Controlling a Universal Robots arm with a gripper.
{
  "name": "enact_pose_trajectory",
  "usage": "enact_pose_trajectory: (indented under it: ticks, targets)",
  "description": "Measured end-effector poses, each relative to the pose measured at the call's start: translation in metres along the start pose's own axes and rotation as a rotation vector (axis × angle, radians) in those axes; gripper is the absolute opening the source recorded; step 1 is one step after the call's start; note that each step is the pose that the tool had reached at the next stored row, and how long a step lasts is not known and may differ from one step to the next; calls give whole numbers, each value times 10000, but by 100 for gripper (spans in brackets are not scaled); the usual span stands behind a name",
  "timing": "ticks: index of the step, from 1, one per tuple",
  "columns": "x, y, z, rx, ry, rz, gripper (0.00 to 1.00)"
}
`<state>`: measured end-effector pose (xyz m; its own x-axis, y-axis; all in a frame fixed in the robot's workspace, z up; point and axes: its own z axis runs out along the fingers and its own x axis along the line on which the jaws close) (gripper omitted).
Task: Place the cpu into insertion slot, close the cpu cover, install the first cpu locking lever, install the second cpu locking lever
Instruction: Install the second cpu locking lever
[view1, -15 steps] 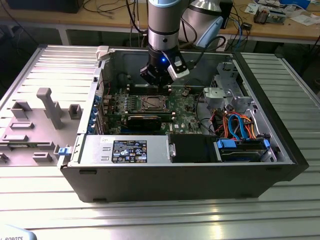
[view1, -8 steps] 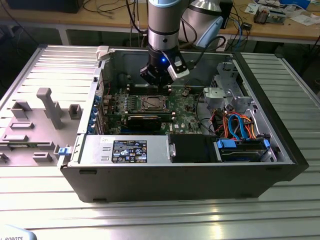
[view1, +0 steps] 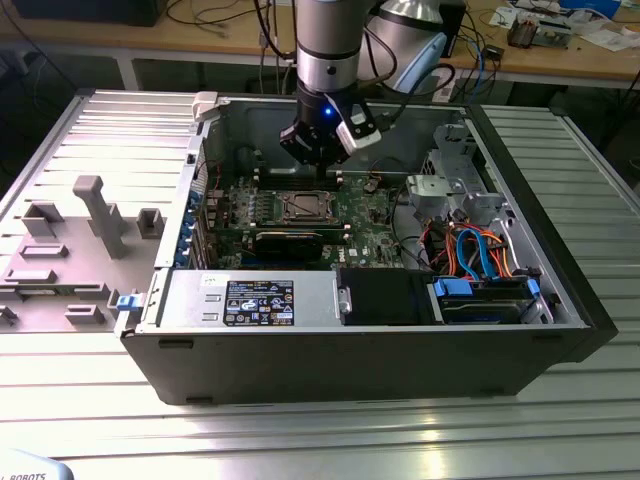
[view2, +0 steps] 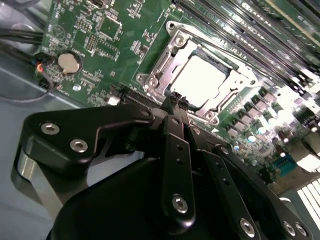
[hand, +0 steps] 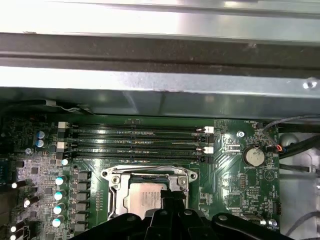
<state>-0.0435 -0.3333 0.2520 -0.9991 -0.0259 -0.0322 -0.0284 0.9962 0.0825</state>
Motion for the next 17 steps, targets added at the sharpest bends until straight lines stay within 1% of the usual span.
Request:
enact_pose_trajectory:
  ticks: [1,2,3,4,7,8,15,16,17]
  targets:
    - [0,-1,-1,-3,-1,-1,11]
    - [0,-34,-4,-1,0,-1,11]
    - [3,-106,-7,-2,0,-1,11]
    - [5,-191,-6,-3,-2,0,11]
    - [7,-279,-7,-1,-1,-1,11]
    - [8,-294,-7,-3,-1,0,11]
    - [8,-300,-8,-3,-1,0,11]
    - [8,-315,-10,-92,-1,0,11]
    - [9,-343,-12,-202,1,12,11]
